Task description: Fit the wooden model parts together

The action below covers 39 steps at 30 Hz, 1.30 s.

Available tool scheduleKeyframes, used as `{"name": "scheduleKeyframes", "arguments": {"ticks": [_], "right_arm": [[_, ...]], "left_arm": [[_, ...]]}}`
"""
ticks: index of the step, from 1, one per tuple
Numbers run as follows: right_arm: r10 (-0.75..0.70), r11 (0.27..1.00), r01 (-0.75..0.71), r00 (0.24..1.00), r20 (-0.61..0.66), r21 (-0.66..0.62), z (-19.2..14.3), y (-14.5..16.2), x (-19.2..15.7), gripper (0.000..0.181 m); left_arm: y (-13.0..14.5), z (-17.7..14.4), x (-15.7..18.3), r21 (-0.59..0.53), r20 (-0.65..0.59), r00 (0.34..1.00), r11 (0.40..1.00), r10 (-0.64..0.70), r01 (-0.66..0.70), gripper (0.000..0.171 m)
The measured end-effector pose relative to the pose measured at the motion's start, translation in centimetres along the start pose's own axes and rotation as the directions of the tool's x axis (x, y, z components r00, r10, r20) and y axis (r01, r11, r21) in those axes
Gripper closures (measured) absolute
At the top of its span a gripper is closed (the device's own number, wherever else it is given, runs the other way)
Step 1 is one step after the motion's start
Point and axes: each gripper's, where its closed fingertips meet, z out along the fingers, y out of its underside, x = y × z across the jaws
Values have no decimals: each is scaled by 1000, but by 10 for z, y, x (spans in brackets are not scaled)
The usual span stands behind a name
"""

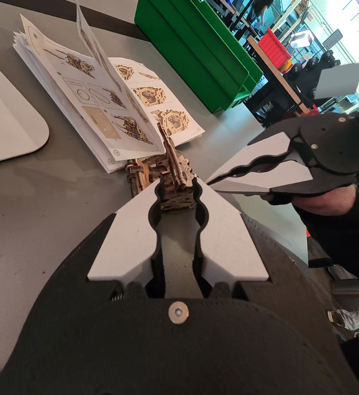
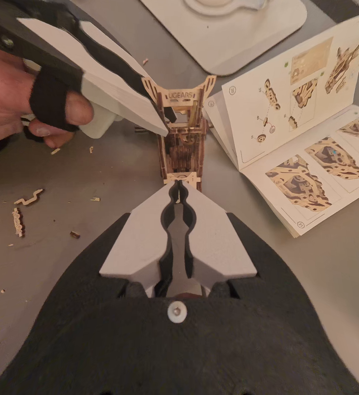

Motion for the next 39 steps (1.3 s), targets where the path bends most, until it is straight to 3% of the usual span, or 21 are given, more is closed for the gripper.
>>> {"name": "scheduleKeyframes", "arguments": {"ticks": [20,26,32,39], "right_arm": [[-33,998,32,999,-13,-55,6,5,-6,181],[-9,1000,9,1000,-16,-4,7,4,-6,181],[-113,987,106,992,-51,-124,8,4,-7,181],[-85,982,79,996,-28,-169,9,4,-6,181]], "left_arm": [[0,0,-1,2,9,1000,1000,1,-1,147],[-1,0,-3,7,16,1000,1000,-5,5,147],[-1,0,-3,5,16,1000,1000,-6,6,147],[-1,0,-3,6,17,1000,1000,-10,10,147]]}}
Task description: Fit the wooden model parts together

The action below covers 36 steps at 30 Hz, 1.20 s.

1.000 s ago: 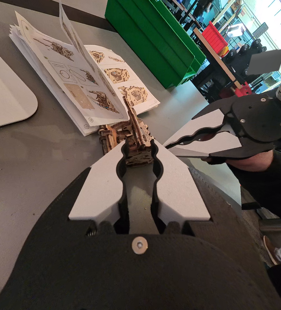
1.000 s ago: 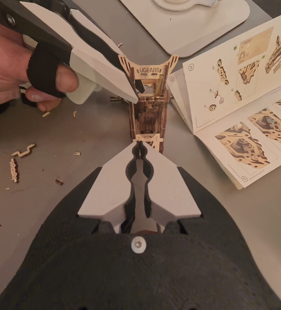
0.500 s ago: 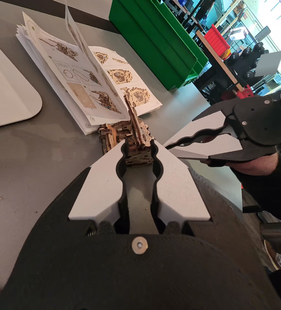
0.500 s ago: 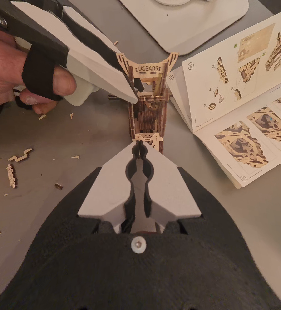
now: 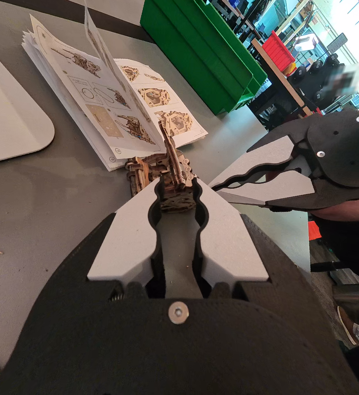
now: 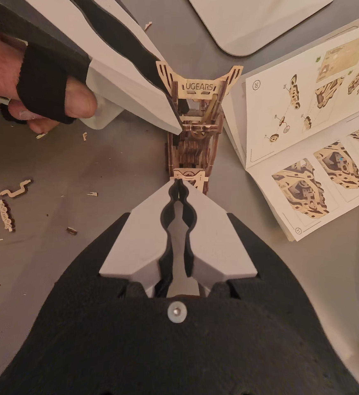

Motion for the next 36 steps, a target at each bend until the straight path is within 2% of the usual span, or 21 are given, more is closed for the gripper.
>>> {"name": "scheduleKeyframes", "arguments": {"ticks": [3,4,8,13,16,18,21,27,30,33,36], "right_arm": [[46,998,-47,998,32,51,-1,-1,0,181],[21,998,-22,1000,14,53,-1,-1,0,181],[-41,999,41,999,-2,-29,0,0,0,181],[-29,994,32,999,26,-107,1,-1,0,181],[-19,998,21,999,32,-61,1,-2,0,181],[47,999,-46,997,53,-12,-1,-2,4,181],[85,994,-85,996,11,74,-5,-3,15,181],[77,993,-77,997,5,85,-1,1,18,181],[104,987,-110,993,61,120,-7,-3,14,181],[131,981,-138,989,63,137,-13,2,22,180],[176,970,-200,970,167,136,-12,11,16,170]], "left_arm": [[0,0,0,1,0,1000,1000,2,-2,147],[0,0,0,1,-1,1000,1000,0,0,147],[0,0,0,0,0,1000,1000,2,-2,147],[0,0,-1,3,6,1000,1000,1,-1,147],[-1,-1,-2,8,9,1000,1000,-1,1,147],[0,-1,0,5,6,1000,1000,7,-7,148],[1,-1,1,-1,1,1000,1000,18,-18,148],[2,-1,3,-12,-12,1000,1000,10,-10,148],[5,-1,8,-40,-45,999,999,7,-9,148],[11,-2,14,-90,-99,994,995,37,-46,148],[14,-7,16,-155,-166,985,985,55,-81,149]]}}
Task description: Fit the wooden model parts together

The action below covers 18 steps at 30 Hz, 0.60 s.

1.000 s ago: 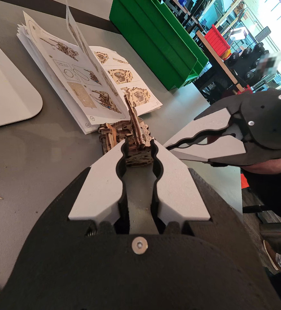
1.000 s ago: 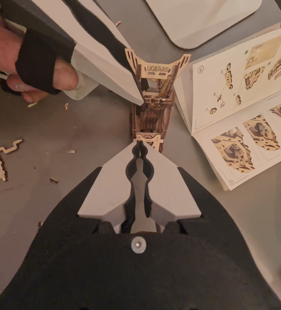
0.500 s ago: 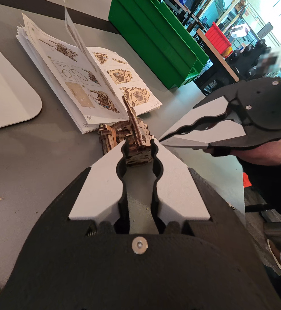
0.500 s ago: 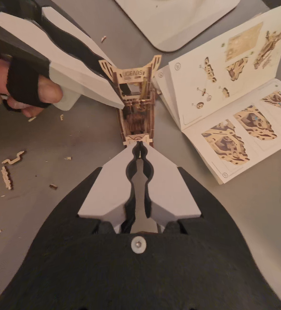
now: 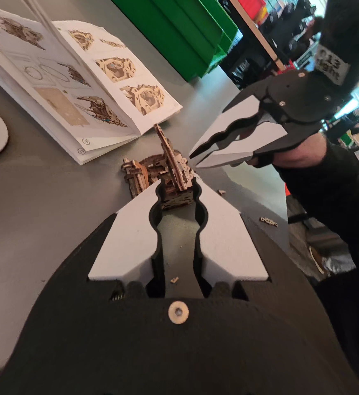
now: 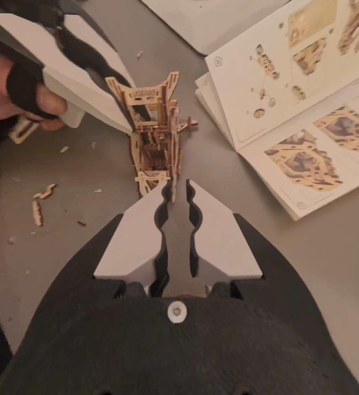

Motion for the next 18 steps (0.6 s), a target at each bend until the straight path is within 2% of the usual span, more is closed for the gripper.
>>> {"name": "scheduleKeyframes", "arguments": {"ticks": [2,5,8,10,12,14,16,18], "right_arm": [[52,999,-52,993,106,-8,5,7,-10,163],[72,997,-77,982,176,26,7,8,-18,168],[93,995,-100,969,230,17,7,10,-29,170],[114,993,-118,952,284,-3,7,12,-40,170],[121,991,-132,958,261,24,6,9,-38,169],[137,986,-155,956,258,54,6,5,-39,166],[133,985,-153,966,223,76,11,3,-35,164],[143,984,-165,959,246,72,15,3,-38,163]], "left_arm": [[0,-2,1,-16,-36,999,1000,10,-10,150],[0,-6,2,-11,-47,998,999,-30,30,133],[3,-15,-1,16,54,998,1000,-9,9,129],[8,-25,-1,34,133,991,999,-25,21,117],[20,-32,2,35,195,980,998,-49,43,107],[32,-32,10,33,220,973,997,-68,63,109],[40,-25,18,25,224,971,997,-77,73,118],[45,-14,19,-10,232,970,997,-68,72,125]]}}
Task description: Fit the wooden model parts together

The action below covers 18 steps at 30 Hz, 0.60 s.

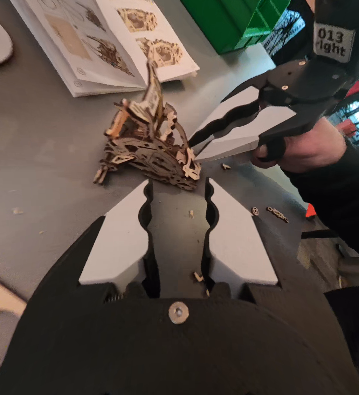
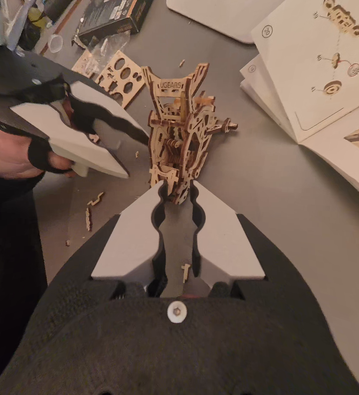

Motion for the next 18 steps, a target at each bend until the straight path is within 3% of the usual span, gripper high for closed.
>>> {"name": "scheduleKeyframes", "arguments": {"ticks": [3,12,14,18], "right_arm": [[-4,1000,4,1000,4,13,2,-3,-1,168],[60,997,-64,994,93,37,-1,-7,2,172],[68,995,-76,991,118,62,-6,-12,4,166],[55,998,-55,989,136,-5,2,-3,3,166]], "left_arm": [[1,13,5,-26,-12,1000,1000,-12,12,136],[0,14,-3,-18,-29,999,999,-31,30,156],[-6,10,2,33,-41,999,999,-26,27,160],[-1,16,5,-1,-59,997,998,-59,59,149]]}}
